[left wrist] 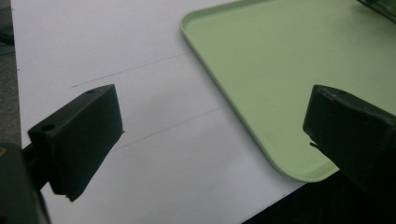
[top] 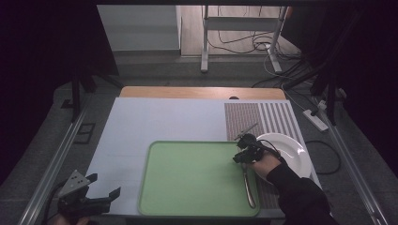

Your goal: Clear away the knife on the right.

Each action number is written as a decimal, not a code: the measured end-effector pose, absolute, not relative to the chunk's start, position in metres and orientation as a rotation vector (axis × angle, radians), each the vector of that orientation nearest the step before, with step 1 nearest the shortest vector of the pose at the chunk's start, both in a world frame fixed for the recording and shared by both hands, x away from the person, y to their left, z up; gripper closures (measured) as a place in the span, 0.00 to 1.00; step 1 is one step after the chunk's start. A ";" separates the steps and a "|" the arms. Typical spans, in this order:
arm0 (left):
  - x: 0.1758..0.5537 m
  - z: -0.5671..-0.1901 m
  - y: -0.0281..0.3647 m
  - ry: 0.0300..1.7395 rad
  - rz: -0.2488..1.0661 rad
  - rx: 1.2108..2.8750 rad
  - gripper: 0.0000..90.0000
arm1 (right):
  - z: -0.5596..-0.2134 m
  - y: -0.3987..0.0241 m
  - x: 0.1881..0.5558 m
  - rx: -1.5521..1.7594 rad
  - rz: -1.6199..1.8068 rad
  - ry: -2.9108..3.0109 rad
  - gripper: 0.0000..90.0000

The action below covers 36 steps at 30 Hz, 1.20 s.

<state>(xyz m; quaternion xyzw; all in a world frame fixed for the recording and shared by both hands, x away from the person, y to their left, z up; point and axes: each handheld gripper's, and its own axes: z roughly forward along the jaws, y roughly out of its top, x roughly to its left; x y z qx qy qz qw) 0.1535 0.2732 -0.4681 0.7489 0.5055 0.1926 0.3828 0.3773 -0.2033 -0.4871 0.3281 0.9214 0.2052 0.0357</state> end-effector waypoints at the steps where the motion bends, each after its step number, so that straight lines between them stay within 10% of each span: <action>1: 0.154 -0.468 0.273 1.289 0.491 1.910 0.05 | -0.487 -0.203 0.377 1.007 0.639 2.827 0.86; 36: 0.153 -0.468 0.273 1.291 0.492 1.910 0.05 | -0.462 -0.196 0.353 0.973 0.808 2.796 0.28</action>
